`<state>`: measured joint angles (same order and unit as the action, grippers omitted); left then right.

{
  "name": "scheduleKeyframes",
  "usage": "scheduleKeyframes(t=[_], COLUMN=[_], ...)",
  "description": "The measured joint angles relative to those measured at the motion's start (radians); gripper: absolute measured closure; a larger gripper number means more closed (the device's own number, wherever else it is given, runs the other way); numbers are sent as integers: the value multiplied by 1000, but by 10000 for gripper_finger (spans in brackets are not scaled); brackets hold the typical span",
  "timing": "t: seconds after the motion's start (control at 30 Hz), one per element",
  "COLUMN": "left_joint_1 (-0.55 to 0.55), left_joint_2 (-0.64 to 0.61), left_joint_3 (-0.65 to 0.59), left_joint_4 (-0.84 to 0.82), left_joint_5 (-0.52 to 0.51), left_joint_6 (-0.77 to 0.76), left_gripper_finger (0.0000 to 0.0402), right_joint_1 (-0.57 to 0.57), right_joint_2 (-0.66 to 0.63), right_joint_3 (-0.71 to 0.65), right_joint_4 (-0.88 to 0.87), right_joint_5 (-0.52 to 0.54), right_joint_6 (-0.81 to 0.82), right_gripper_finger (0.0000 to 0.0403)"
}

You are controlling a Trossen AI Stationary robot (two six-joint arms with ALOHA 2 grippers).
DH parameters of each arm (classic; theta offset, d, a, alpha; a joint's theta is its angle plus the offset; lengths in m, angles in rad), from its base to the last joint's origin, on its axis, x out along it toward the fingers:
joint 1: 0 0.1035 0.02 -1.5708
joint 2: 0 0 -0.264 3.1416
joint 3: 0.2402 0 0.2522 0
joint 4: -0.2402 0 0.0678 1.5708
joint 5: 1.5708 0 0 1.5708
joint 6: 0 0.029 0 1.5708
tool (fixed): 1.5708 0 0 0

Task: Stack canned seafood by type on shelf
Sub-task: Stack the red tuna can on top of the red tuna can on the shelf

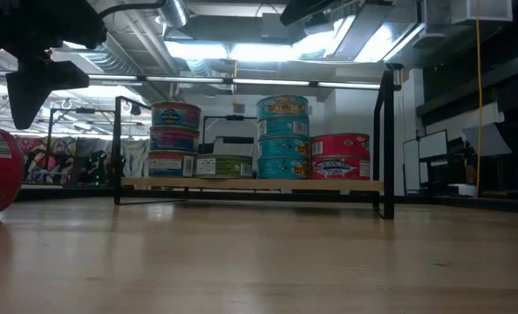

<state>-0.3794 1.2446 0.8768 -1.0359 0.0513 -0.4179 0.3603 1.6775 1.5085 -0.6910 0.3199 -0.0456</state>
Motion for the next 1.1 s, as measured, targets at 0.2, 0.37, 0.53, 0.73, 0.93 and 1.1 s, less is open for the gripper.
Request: scheduleKeyframes(t=[0.2, 0.37, 0.53, 0.73, 0.93, 1.1], left_joint_1=[0, 0, 0, 0, 0, 0], left_joint_2=[0, 0, 0, 0, 0, 0], left_joint_3=[0, 0, 0, 0, 0, 0], left_joint_4=[19, 39, 32, 30, 30, 30], left_joint_5=[0, -1, -1, -2, -7, -11], left_joint_6=[0, 0, -1, -1, -1, -1], left_gripper_finger=[180, 180, 180, 180, 180, 180], right_joint_1=[0, 0, 0, 0, 0, 0], right_joint_2=[0, 0, 0, 0, 0, 0], right_joint_3=[0, 0, 0, 0, 0, 0], right_joint_4=[0, 0, 0, 0, 0, 0], right_joint_5=[0, 0, 0, 0, 0, 0], right_joint_6=[0, 0, 0, 0, 0, -1], right_gripper_finger=[132, 132, 132, 132, 132, 132])
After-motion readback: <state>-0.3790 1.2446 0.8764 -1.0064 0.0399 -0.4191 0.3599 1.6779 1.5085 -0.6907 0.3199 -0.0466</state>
